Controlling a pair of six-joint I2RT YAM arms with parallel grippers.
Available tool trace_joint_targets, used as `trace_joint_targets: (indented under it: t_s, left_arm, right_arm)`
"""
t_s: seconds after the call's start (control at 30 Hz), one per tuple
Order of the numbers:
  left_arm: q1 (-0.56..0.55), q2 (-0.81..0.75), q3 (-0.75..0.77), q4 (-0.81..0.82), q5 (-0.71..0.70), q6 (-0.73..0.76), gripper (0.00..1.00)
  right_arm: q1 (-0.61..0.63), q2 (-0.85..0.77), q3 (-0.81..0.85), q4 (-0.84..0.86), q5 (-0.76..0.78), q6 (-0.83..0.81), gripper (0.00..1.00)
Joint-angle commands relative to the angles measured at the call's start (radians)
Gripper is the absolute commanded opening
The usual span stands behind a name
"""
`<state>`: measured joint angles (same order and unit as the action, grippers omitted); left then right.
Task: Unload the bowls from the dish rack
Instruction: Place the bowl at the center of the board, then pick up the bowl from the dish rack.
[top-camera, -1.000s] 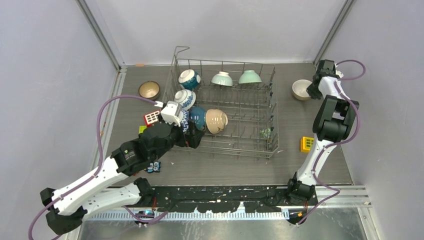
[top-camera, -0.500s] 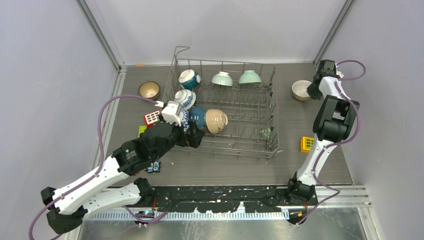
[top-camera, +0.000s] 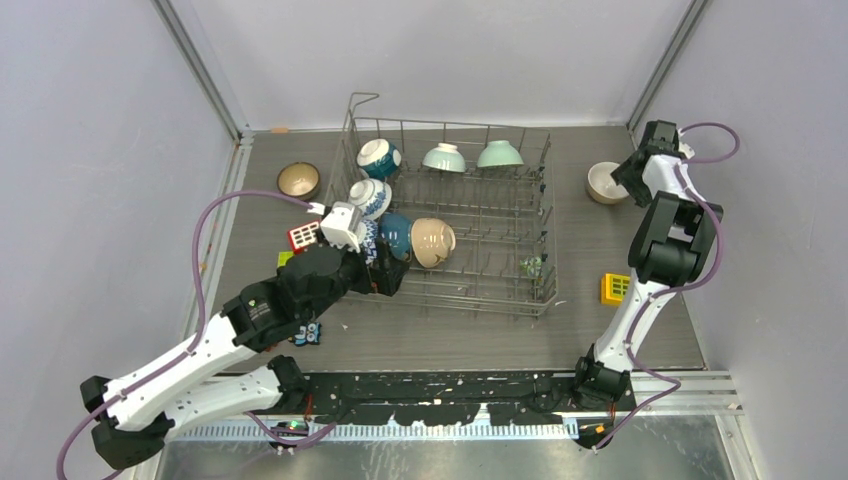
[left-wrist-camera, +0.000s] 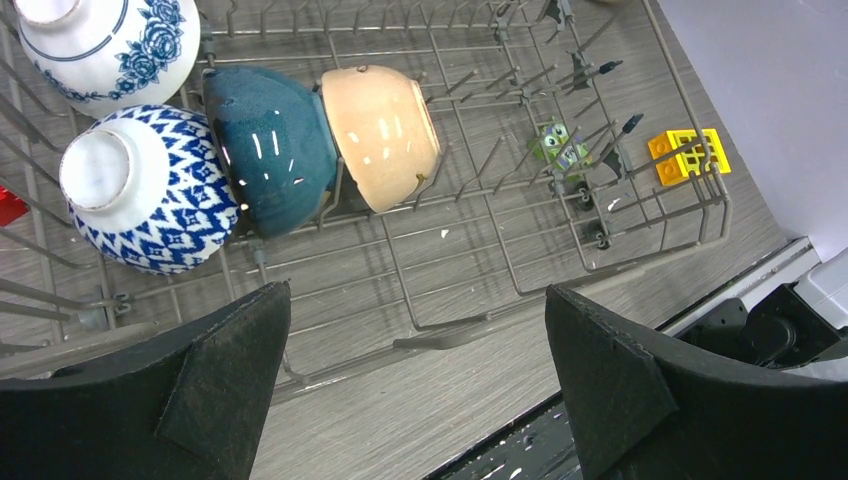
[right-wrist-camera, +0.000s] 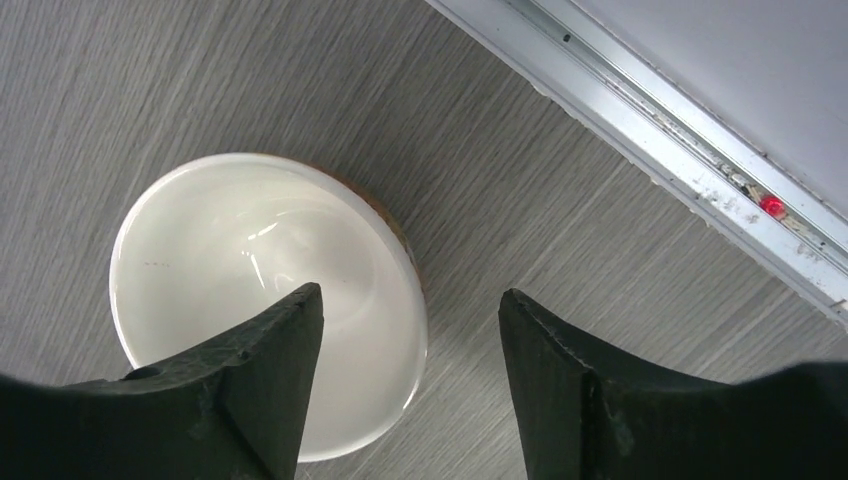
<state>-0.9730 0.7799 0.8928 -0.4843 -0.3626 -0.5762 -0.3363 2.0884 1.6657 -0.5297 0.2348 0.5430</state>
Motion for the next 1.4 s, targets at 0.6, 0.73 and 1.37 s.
trace_joint_targets:
  t_s: [0.6, 0.73, 1.37]
  left_arm:
    - [0.002, 0.082, 0.149, 0.025, 0.050, 0.041, 1.00]
    - [0.002, 0.150, 0.202, -0.004, 0.044, 0.053, 0.99]
    - [0.165, 0.465, 0.212, 0.046, 0.317, -0.238, 0.93]
  right_arm:
    - [0.317, -0.573, 0.012, 0.088, 0.088, 0.144, 0.79]
    - [0.427, -0.731, -0.070, 0.100, 0.088, 0.114, 0.79]
    - [0.618, -1.322, -0.700, -0.051, -0.084, 0.103, 0.79]
